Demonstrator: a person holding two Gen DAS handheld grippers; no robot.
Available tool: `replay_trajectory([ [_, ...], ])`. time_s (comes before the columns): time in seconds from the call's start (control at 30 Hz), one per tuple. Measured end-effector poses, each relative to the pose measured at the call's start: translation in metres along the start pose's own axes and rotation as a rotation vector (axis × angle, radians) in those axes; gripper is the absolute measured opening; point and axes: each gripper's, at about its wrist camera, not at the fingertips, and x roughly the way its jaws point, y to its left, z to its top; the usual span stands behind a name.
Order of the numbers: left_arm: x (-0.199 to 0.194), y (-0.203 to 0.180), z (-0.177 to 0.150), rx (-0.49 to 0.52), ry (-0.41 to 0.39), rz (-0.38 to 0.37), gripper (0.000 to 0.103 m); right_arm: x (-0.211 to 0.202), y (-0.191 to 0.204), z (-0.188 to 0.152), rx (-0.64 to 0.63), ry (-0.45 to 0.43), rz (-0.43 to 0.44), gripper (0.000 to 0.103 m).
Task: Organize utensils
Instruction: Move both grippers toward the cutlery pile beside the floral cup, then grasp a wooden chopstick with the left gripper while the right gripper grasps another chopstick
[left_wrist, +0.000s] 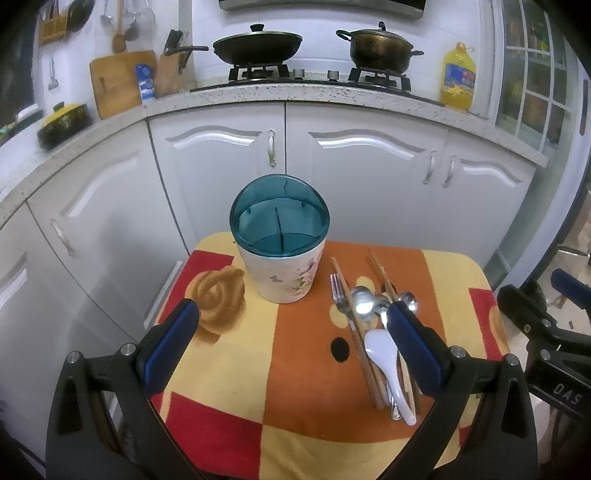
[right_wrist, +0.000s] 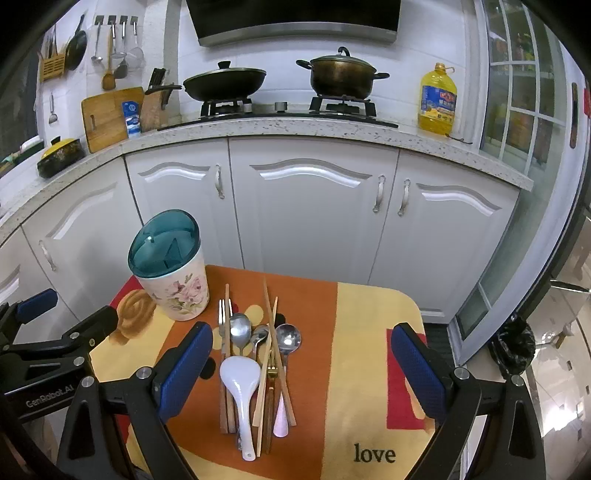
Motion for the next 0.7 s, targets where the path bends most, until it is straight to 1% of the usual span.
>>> replay_trajectory([
  [0.3,0.004,-0.005,-0.003,0.005,0.019,-0.027,0.102,0.005,-0.002,-0.002,-0.004,0.012,-0.008,0.097],
  [0.7,0.025,0.000,-0.008,-0.019,0.076,-0.065,0.102,0.019,-0.003,-0.005,-0.009,0.044,-0.010,0.097],
])
